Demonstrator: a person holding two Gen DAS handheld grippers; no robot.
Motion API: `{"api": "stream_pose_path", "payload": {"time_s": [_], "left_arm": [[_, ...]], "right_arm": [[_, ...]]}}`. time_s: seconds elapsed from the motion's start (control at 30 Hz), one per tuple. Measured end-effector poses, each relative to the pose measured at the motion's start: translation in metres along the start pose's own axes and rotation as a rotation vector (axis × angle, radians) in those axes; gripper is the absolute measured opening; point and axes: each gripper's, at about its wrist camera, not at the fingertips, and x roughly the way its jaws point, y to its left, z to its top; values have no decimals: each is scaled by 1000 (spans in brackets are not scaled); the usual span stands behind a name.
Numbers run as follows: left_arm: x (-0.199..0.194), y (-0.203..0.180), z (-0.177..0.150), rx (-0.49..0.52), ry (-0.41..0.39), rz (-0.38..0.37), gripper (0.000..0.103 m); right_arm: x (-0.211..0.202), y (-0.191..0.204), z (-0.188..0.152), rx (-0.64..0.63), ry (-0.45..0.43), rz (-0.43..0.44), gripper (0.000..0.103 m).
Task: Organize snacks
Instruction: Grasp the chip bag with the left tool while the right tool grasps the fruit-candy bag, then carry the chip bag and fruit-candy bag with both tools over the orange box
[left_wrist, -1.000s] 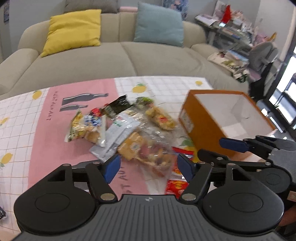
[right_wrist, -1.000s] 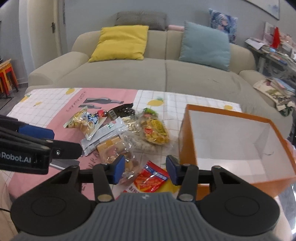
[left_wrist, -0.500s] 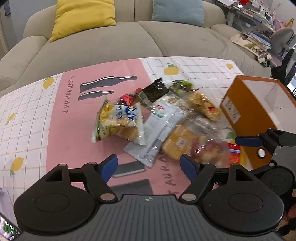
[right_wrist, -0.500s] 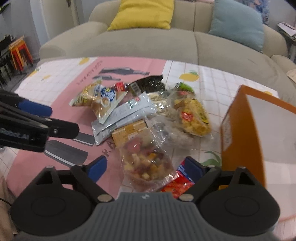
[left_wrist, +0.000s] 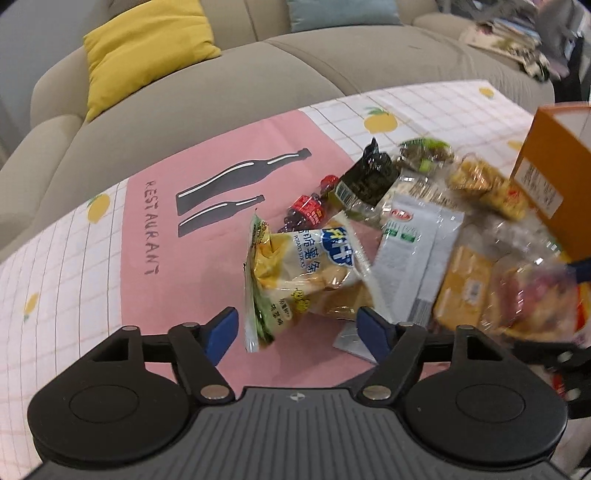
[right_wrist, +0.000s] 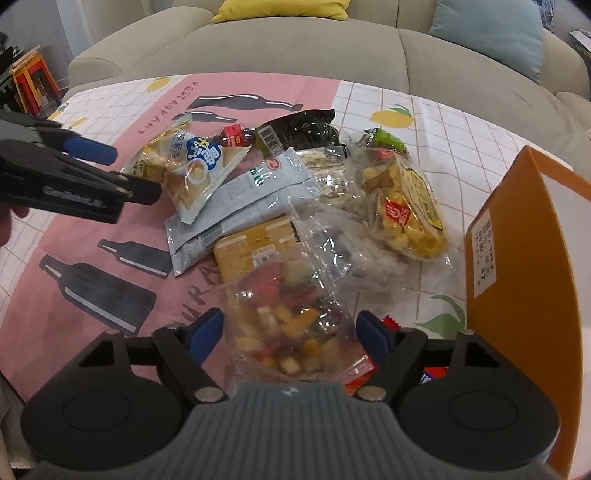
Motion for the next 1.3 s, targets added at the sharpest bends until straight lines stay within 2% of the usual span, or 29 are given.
{"api": "stream_pose_path", "payload": {"time_s": [0.07,0.1,0.13,0.2,0.27,0.3,0.47,0.57,0.7,0.83,0.93,1.1,1.3], "left_arm": [[7,-2,0,31,-2,18,74],[10,-3,0,49,1,32,65],[13,-5,0,65,6,43,61],[15,-7,0,78,6,58,44],[15,-7,-1,66,3,59,39],[13,-8,-2,57,0,60,29],[2,-13,-5,1,6,39,17],[-10,-13,-9,-76,20,29,15],[-33,-11,-15,-226,29,-18,14],[-57,-18,-22,-302,28,-27,14],[-74,-28,-28,-327,27,-41,14],[-98,-48,-38,-336,29,-56,14],[-122,-70,-44,-326,30,-66,14]], "right_arm": [[0,0,0,6,-1,-3,76],[-1,0,-1,8,-1,-4,75],[-1,0,-1,11,-1,-8,74],[-2,0,-2,13,0,-12,70],[-3,-1,-2,16,2,-8,69],[-4,-1,-2,14,2,-8,69],[-7,1,-3,8,3,-6,62],[-10,1,-3,17,14,0,57],[-17,-6,-4,83,44,46,55],[-30,-9,-8,108,47,75,54],[-43,-15,-11,172,53,132,53],[-67,-10,-23,132,30,119,53],[-93,-17,-42,176,3,136,53]]}}
